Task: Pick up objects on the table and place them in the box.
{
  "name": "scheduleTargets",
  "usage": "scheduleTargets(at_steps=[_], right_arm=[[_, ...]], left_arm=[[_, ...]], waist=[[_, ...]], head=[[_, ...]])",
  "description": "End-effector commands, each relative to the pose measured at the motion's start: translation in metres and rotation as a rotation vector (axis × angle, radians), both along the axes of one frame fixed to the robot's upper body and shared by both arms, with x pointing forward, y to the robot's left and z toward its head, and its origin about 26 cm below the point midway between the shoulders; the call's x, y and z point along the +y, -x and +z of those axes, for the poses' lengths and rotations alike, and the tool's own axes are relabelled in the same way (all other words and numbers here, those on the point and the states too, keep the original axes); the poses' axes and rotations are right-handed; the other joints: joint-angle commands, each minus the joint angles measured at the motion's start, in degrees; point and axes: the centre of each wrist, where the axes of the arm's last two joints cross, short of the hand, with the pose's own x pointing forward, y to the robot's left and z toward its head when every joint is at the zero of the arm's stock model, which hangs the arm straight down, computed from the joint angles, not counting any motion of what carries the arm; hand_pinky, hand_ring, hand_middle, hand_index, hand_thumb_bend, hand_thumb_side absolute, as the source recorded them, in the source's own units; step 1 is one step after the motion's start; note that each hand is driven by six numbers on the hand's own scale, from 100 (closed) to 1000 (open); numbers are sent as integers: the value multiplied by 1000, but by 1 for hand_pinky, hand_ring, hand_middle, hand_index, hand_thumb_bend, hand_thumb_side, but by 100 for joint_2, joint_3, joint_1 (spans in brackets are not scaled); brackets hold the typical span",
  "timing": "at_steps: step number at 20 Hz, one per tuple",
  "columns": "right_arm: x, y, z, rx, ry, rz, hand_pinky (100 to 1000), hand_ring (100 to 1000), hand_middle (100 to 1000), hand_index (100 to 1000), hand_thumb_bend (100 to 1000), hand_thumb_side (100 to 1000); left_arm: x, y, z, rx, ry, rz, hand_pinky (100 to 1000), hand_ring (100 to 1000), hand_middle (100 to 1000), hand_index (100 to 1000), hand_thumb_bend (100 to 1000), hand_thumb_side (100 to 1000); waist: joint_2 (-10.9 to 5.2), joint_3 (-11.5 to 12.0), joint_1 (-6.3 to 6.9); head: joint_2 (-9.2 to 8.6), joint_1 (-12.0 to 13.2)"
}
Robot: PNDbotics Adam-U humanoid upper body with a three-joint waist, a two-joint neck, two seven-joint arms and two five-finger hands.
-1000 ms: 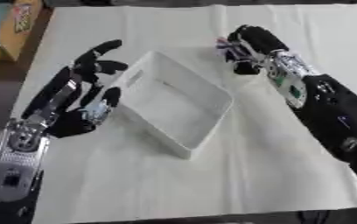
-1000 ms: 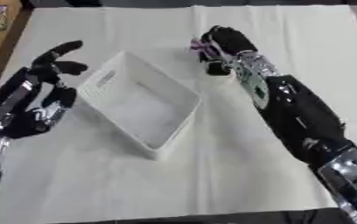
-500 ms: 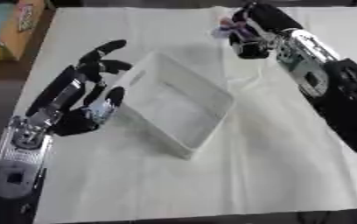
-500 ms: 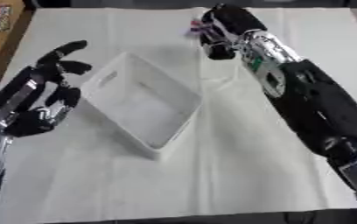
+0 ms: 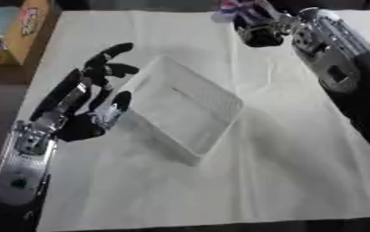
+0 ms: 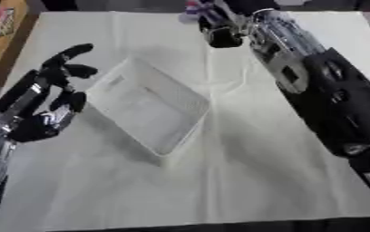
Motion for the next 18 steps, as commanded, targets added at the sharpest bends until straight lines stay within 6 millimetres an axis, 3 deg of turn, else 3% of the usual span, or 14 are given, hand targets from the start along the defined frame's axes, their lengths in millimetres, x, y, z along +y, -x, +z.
scheduleTargets(at_steps=[1,10,18], right_arm=[[1,11,23,-51,1,20,100,100,100,247,100,100],[18,33,41,-61,-28,100,100,100,100,245,100,100],[27,43,42,9,-108,160,100,100,100,239,100,100]], left_arm=[[2,0,7,-20,-21,-1,775,100,989,840,100,764],[2,1,6,-15,-21,-4,776,100,991,840,100,764],[1,0,6,-11,-21,-5,777,100,992,840,100,763]], waist=[[-141,-2,-8],[-174,6,-58],[-197,24,-95]], head=[[-21,70],[-21,103],[-21,124]])
